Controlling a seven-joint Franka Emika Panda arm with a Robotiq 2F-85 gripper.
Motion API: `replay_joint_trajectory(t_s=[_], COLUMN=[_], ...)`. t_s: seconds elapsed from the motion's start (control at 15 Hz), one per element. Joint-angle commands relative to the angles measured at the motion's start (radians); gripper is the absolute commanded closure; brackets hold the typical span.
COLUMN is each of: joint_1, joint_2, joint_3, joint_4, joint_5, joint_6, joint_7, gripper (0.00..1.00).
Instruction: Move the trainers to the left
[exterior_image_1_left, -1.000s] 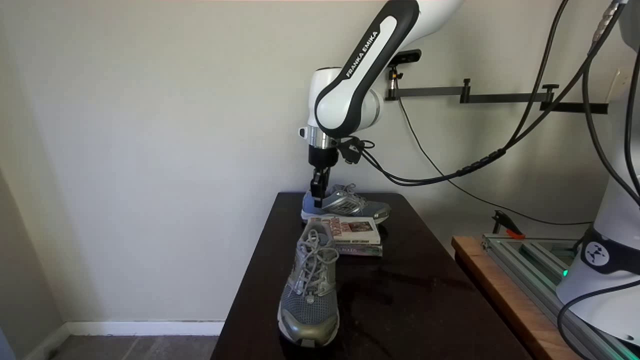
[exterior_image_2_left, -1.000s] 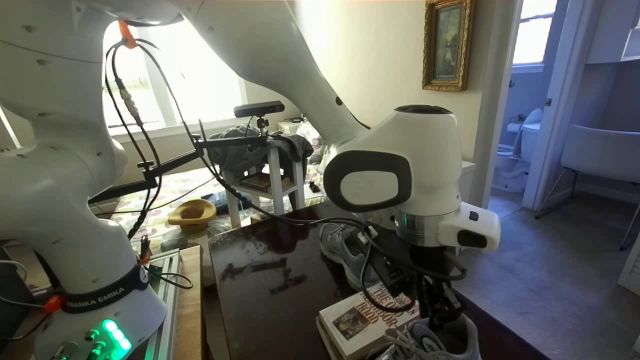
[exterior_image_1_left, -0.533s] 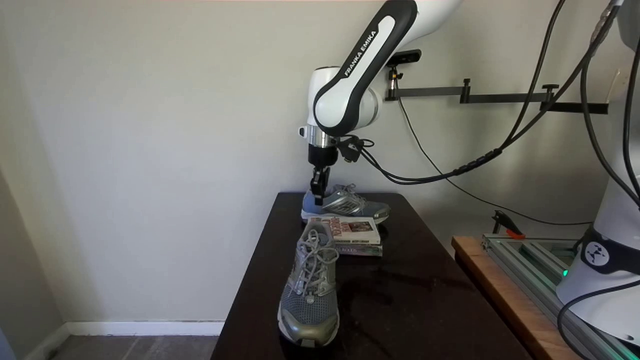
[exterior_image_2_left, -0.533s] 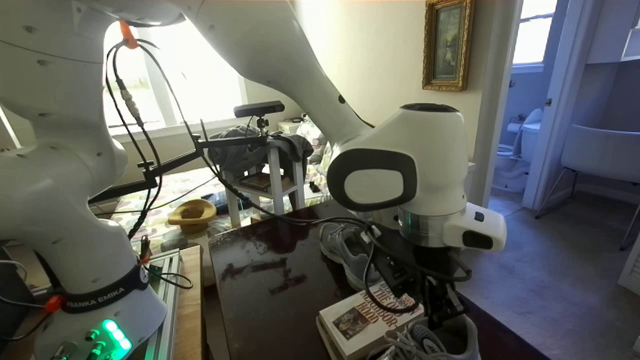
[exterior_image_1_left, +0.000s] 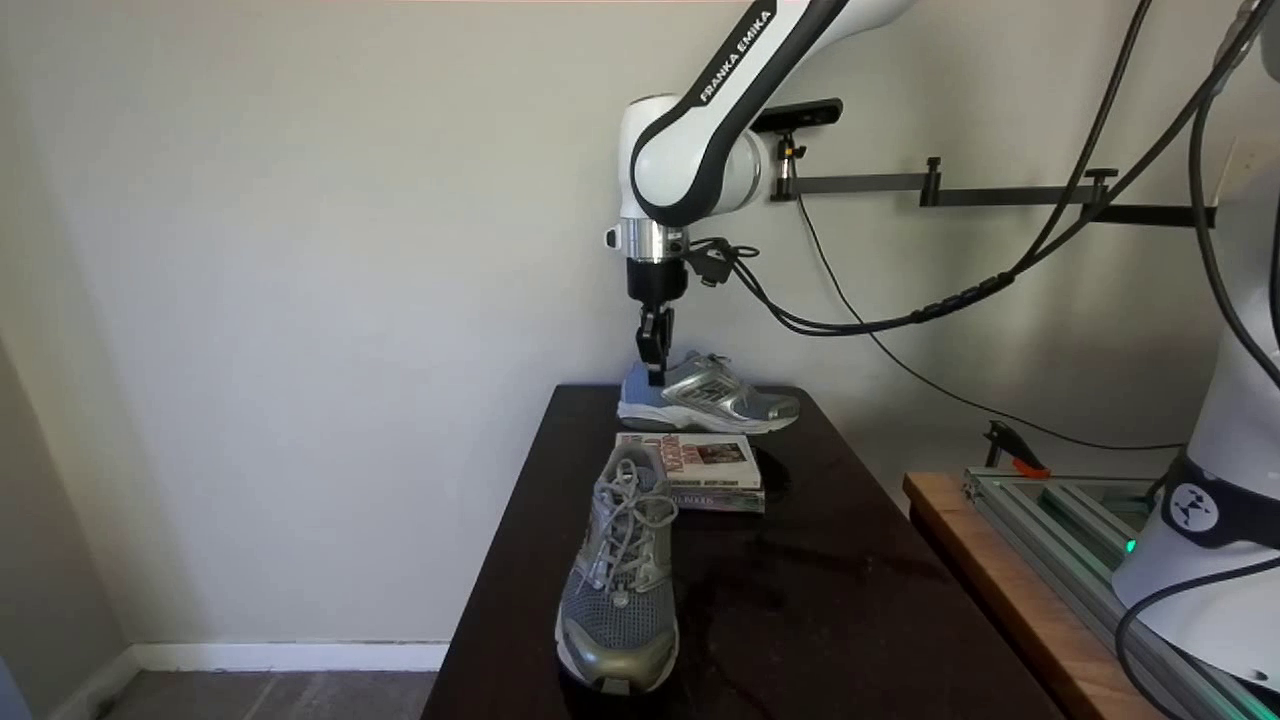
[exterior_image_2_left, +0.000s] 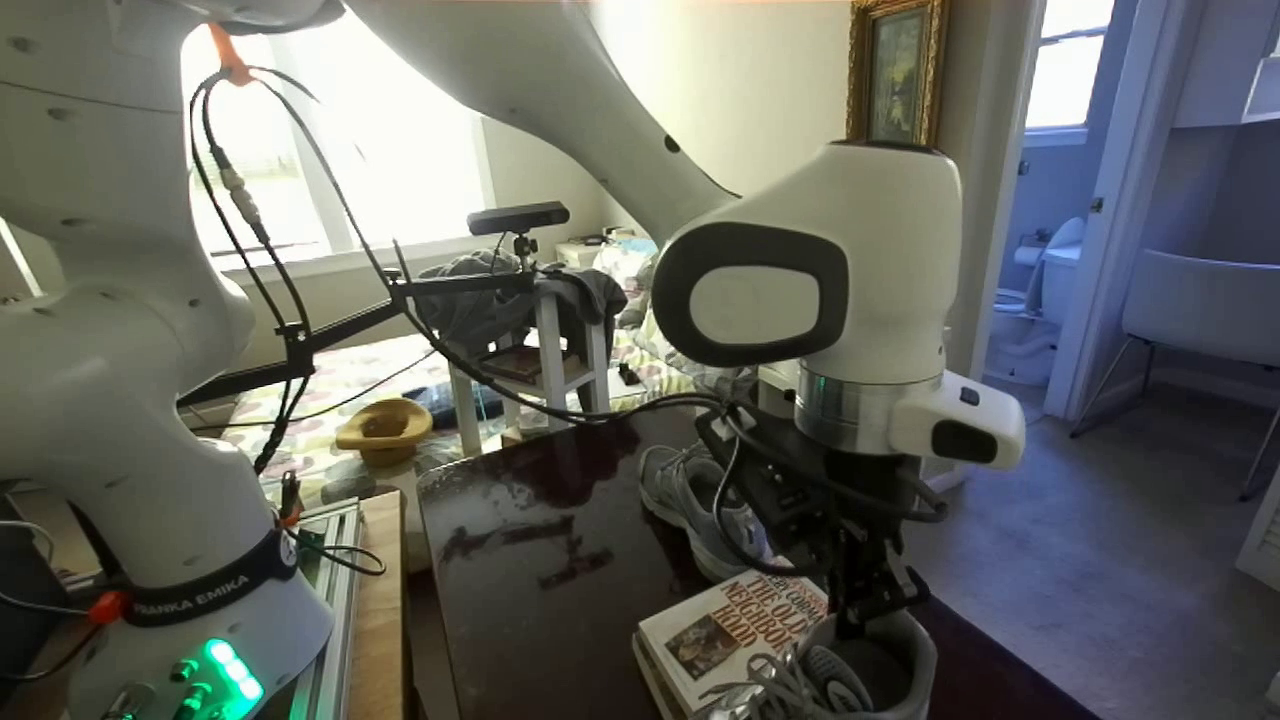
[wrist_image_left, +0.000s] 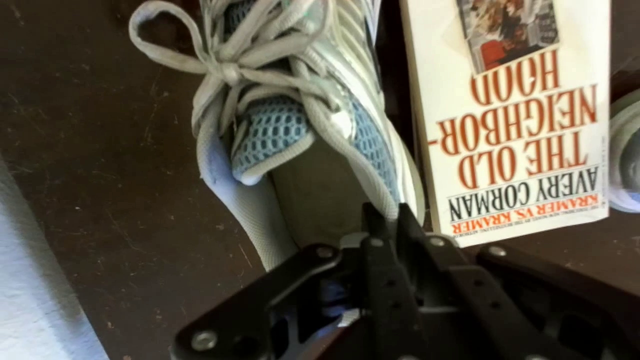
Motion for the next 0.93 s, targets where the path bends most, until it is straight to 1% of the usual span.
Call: replay_joint_trajectory(t_s=[0.0,0.27,0.33,0.4,0.47,0.6,0.87], joint_1=[0.022,0.034,0.036,0.031,0.028,0.035,0.037], joint_2=[-0.073,-0.130,-0.148,-0.170,-0.102,-0.127,-0.136], joint_3=[-0.022,-0.025,-0.019,-0.005,-0.018,-0.012,-0.012], joint_4=[-0.007,-0.019,-0.026,-0.030,-0.002,-0.003,-0.006], joint_5=[-0.052,-0.079,-0.074,-0.031,-0.041,-0.039,-0.039], joint_6=[-0.095,-0.159,-0.169,-0.198,-0.149,-0.178,-0.183], joint_7=[0.040,0.039,0.023,-0.019,0.006,0.001,-0.002], gripper=[0.98,0.98,0.98,0.98,0.91,0.91,0.91])
